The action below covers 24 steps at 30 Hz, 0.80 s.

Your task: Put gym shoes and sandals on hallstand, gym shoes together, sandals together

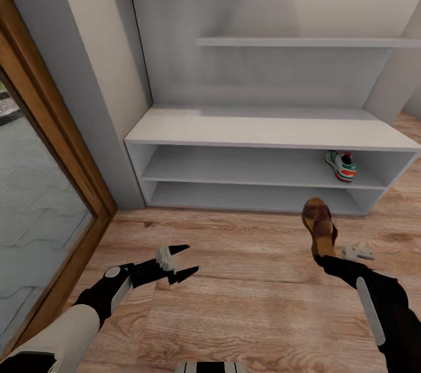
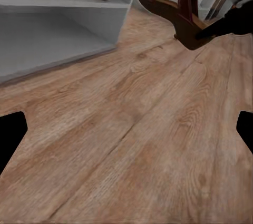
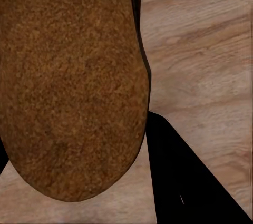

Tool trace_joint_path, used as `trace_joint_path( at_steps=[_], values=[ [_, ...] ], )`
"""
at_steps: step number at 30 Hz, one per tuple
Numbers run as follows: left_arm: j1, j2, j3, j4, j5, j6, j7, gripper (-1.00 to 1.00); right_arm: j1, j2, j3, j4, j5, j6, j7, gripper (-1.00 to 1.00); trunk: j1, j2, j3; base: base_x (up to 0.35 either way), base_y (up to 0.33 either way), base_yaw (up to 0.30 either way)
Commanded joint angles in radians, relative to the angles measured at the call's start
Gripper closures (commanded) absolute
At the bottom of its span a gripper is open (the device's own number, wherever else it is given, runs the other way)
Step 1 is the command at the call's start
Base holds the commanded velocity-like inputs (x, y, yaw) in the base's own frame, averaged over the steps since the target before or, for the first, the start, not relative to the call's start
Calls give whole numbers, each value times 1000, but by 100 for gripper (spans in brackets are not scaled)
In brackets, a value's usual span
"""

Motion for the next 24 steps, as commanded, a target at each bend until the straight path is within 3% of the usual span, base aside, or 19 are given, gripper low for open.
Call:
trace_joint_path(
  at_steps=[1,4,6,10,12,16,24],
  values=[
    [0,8,-7,1,9,-3,-1,-100,-1,1,1,-1,-9,6,-2,100,0,0,-1,0,0,49],
    [0,17,-8,1,9,-4,-2,-100,-1,2,17,0,-11,6,-2,100,0,0,-2,0,0,164],
    [-1,20,-9,0,9,-4,-3,-100,-1,4,50,0,-12,6,-2,100,0,0,-2,0,0,235],
    [-1,22,-9,0,9,-4,-3,-100,-1,6,190,3,-13,6,-2,100,0,0,-5,0,0,268],
    [0,22,-9,0,9,-4,-3,-100,-1,6,230,5,-13,6,-2,100,0,0,-6,0,0,281],
    [-1,23,-8,0,9,-4,-5,-100,-1,6,255,6,-12,6,-3,100,0,0,-9,0,0,284],
    [0,21,-10,0,9,-4,-6,-100,-1,6,260,7,-12,6,-3,100,0,0,-15,0,0,280]
  ],
)
